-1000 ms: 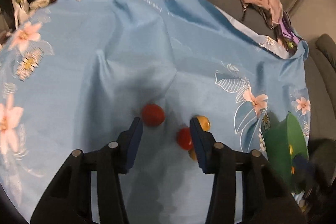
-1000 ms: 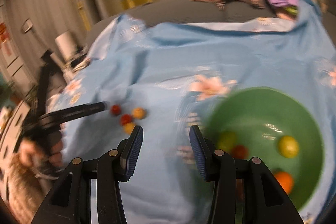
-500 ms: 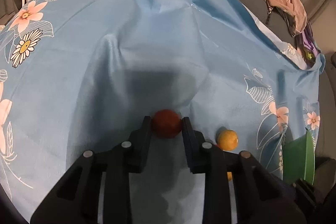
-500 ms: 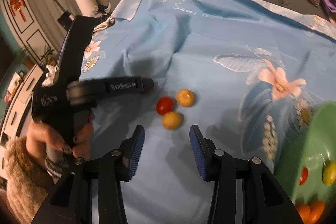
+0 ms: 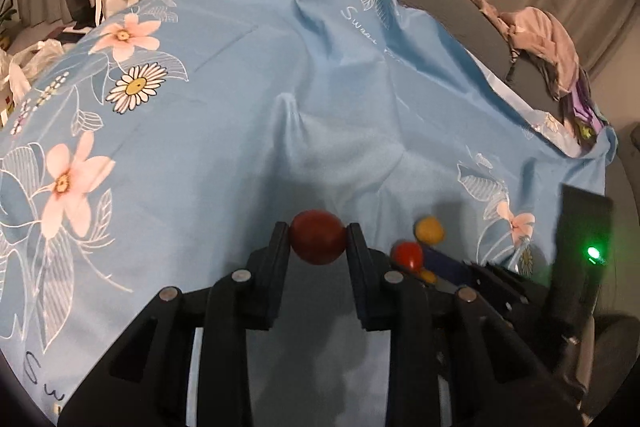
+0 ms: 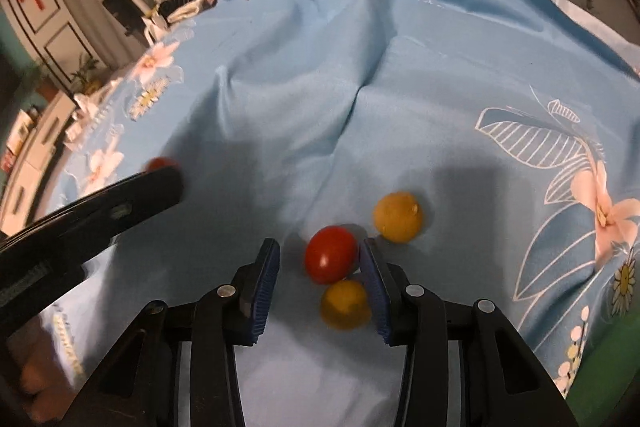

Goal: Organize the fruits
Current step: 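Grasp another red tomato with the left gripper while the right gripper grasps a red cherry tomato, then carry both held red tomatoes over the green bowl with both grippers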

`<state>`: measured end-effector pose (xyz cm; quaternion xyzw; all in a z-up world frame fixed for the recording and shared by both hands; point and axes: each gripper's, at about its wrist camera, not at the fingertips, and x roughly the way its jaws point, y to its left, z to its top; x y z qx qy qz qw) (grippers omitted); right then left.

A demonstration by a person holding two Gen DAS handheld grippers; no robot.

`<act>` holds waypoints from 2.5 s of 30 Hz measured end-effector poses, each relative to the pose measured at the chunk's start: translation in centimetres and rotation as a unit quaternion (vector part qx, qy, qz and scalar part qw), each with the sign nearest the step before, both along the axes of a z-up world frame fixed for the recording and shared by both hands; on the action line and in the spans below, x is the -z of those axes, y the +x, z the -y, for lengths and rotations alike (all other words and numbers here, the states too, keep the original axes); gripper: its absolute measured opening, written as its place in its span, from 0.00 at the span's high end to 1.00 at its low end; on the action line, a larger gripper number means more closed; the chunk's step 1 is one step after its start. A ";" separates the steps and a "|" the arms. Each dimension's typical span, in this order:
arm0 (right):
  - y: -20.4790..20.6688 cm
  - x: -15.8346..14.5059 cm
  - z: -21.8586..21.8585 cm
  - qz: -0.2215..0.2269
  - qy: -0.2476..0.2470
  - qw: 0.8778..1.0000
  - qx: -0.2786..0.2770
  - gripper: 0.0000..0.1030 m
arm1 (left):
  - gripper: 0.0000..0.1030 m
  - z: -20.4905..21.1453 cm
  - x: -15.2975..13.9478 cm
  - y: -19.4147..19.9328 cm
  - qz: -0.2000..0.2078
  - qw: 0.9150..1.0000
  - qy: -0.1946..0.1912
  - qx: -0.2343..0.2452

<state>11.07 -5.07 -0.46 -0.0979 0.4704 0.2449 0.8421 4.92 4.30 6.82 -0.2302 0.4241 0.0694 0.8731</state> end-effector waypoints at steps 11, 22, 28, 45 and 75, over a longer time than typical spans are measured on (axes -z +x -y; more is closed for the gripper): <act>-0.1 0.2 1.1 -0.013 0.020 1.000 0.012 0.73 | 0.72 1.4 -0.4 -0.3 0.002 1.000 0.015 0.021; -2.7 -1.4 4.8 -0.005 0.077 0.995 0.060 0.73 | 0.72 4.0 0.0 -0.7 -0.005 0.998 0.046 0.053; -3.3 -2.8 6.4 0.006 0.101 0.992 0.081 0.73 | 0.72 5.1 -0.3 -1.0 -0.001 0.997 0.062 0.056; -6.1 -4.7 9.2 0.031 0.147 0.983 0.109 0.73 | 0.72 8.4 -0.8 -1.7 0.011 0.992 0.085 0.093; -9.3 -9.1 13.8 0.112 0.169 0.965 0.163 0.73 | 0.72 14.6 -5.4 -4.8 0.093 0.975 0.061 0.193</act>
